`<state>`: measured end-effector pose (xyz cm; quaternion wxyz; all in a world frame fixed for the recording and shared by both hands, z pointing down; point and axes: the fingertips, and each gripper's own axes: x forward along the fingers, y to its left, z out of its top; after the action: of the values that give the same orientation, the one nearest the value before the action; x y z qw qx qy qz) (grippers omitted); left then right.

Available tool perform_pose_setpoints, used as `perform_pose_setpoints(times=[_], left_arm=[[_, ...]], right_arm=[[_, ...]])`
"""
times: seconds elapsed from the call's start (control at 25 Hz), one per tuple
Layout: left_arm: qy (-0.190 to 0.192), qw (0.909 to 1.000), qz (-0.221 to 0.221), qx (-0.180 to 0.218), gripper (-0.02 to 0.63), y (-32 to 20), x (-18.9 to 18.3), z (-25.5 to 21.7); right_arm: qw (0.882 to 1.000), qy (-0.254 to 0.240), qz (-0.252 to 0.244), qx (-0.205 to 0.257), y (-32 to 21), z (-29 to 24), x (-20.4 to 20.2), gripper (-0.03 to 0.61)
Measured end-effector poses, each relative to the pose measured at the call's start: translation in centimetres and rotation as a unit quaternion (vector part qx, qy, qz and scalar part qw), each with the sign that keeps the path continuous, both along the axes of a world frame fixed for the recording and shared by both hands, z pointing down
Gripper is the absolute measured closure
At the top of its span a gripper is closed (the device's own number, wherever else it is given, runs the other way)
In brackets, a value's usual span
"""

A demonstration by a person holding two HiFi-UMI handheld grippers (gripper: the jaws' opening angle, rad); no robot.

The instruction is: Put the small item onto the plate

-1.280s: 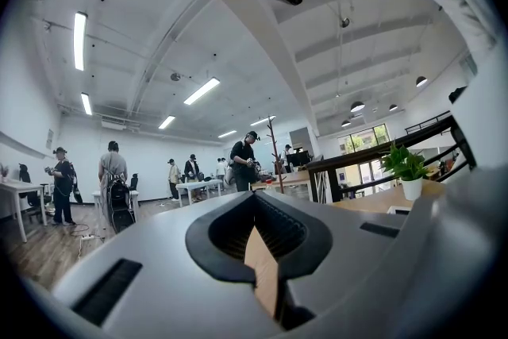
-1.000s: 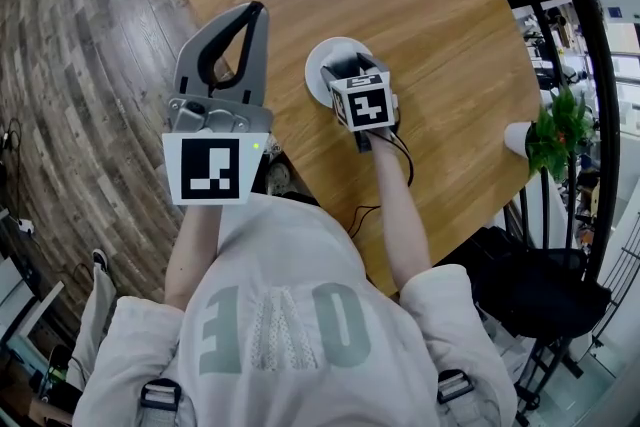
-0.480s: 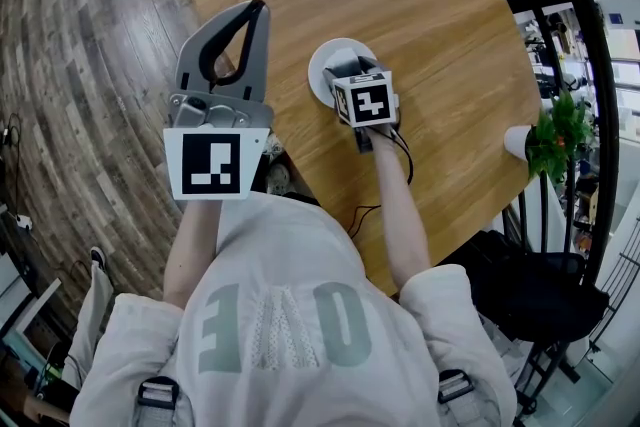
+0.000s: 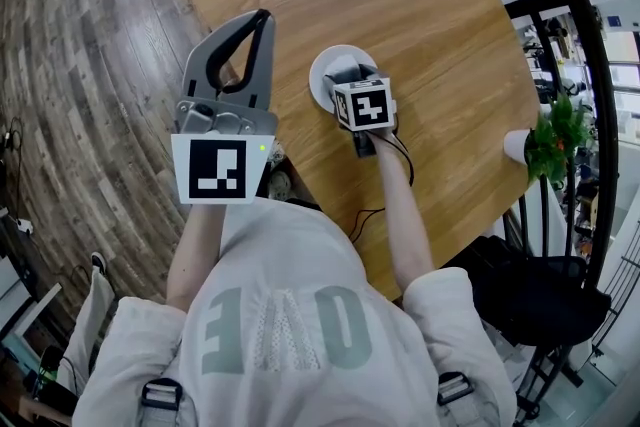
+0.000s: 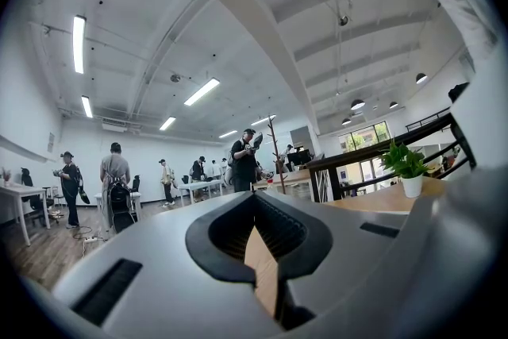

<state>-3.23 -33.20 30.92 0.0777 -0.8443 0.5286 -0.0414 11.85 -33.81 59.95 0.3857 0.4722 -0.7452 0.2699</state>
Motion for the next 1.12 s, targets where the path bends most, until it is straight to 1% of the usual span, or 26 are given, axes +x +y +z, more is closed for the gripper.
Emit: perform_pose_setpoints(times=[0.4, 0.48, 0.6, 0.72, 0.96, 1.12], left_arm=[[-0.004, 0.9999, -0.011, 0.005, 0.605, 0.1, -0.5, -0.4], [-0.007, 0.9999, -0.012, 0.006, 0.604, 0.3, -0.5, -0.4], [-0.006, 0.9999, -0.016, 0.004, 0.604, 0.4, -0.7, -0.5], [-0.002, 0.9998, -0.019, 0.009, 0.606, 0.6, -1.2, -0.8], [0.0, 0.9997, -0.018, 0.015, 0.605, 1.0, -1.4, -1.2], [0.003, 0.9996, -0.016, 0.022, 0.604, 1.4, -1.4, -1.9]], right_arm=[[1.0, -0.009, -0.004, 0.004, -0.2, 0.1, 0.2, 0.265], [1.0, -0.007, -0.003, 0.008, -0.4, 0.1, 0.4, 0.255], [1.0, -0.01, -0.007, 0.01, -0.3, -0.1, 0.6, 0.219], [1.0, -0.01, -0.017, 0.019, -0.1, -0.9, 0.1, 0.213], [0.998, -0.046, -0.019, 0.033, -0.3, -2.8, -1.0, 0.213], [0.996, -0.065, -0.015, 0.058, -0.6, -5.1, -1.5, 0.213]])
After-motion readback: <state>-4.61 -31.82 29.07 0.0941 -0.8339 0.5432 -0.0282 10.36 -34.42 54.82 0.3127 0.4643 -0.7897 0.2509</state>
